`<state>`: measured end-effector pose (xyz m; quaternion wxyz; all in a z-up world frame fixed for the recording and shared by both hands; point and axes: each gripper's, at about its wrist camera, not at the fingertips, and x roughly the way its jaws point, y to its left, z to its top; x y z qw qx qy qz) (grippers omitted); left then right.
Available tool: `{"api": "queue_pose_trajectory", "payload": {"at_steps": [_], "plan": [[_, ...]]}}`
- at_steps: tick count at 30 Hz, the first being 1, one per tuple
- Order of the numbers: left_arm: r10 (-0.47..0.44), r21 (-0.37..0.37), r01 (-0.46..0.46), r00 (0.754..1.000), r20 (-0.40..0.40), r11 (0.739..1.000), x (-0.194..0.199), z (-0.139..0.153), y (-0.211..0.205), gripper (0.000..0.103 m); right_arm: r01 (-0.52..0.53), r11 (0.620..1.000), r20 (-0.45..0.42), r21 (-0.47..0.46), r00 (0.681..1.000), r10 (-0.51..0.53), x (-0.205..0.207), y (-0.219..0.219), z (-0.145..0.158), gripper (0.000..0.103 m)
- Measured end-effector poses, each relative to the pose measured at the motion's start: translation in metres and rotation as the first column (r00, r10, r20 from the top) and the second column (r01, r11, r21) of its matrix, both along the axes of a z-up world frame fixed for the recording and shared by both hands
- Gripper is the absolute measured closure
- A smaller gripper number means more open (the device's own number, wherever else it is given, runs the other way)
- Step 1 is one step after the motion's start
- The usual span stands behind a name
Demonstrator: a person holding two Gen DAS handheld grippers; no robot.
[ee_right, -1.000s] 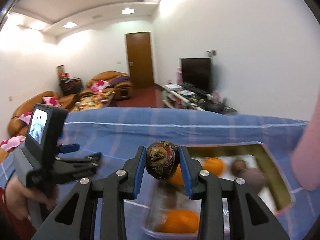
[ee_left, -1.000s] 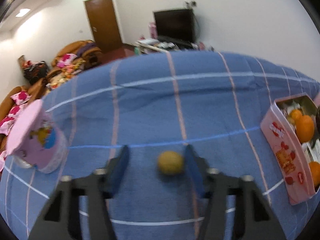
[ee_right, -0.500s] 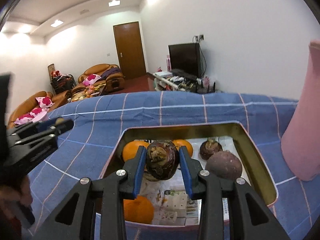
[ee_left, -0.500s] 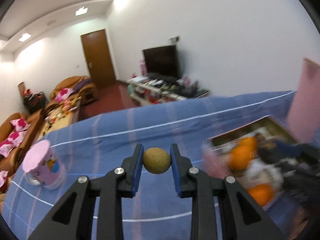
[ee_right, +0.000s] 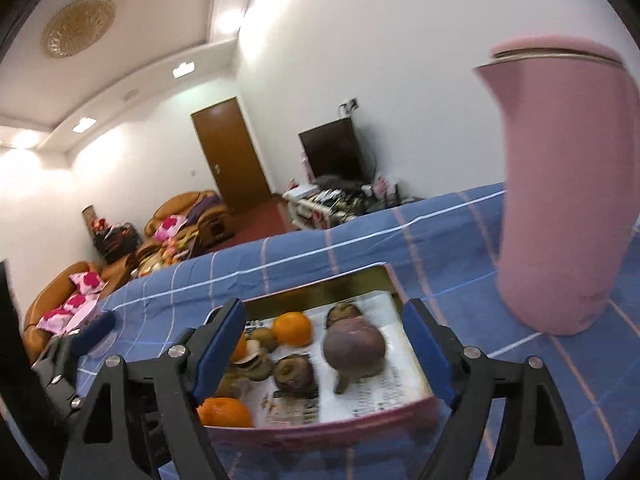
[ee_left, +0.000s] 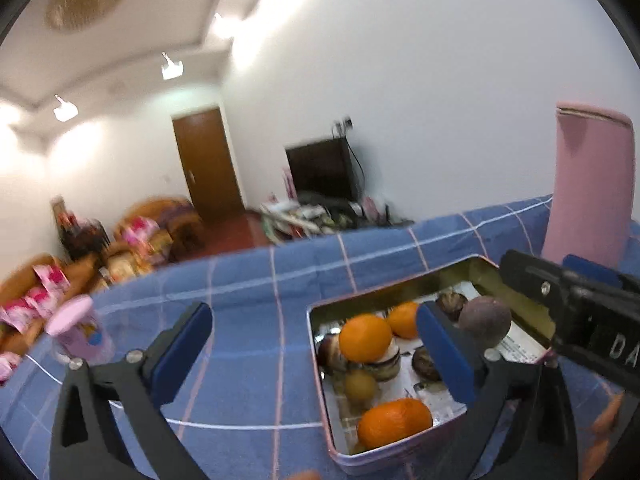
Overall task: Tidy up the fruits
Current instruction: 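Carry the kiwi and brown fruit over the tin box and release both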
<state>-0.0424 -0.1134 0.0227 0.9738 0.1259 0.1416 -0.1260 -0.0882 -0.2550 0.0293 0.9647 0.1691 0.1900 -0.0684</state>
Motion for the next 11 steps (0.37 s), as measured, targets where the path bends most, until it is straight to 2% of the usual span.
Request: {"api": "queue_pose_trajectory", "payload": {"at_steps": [1, 3, 11], "plan": [[0.008, 0.038, -0.009, 1.000, 0.014, 0.999, -0.002, -0.002, -0.005, 0.000, 0.012, 1.000, 0.006, 0.002, 1.000, -0.012, -0.003, -0.002, 0.001, 0.021], [0.026, 0.063, -0.027, 1.000, 0.017, 0.998, -0.003, -0.004, -0.010, 0.000, 0.027, 1.000, 0.015, 0.011, 1.000, -0.028, -0.007, -0.005, 0.001, 0.021], [0.025, 0.006, -0.025, 1.000, 0.009, 1.000, -0.011, -0.006, 0.000, 0.000, 0.072, 0.997, 0.046, 0.008, 0.996, -0.072, -0.019, -0.004, 0.004, 0.021]]}}
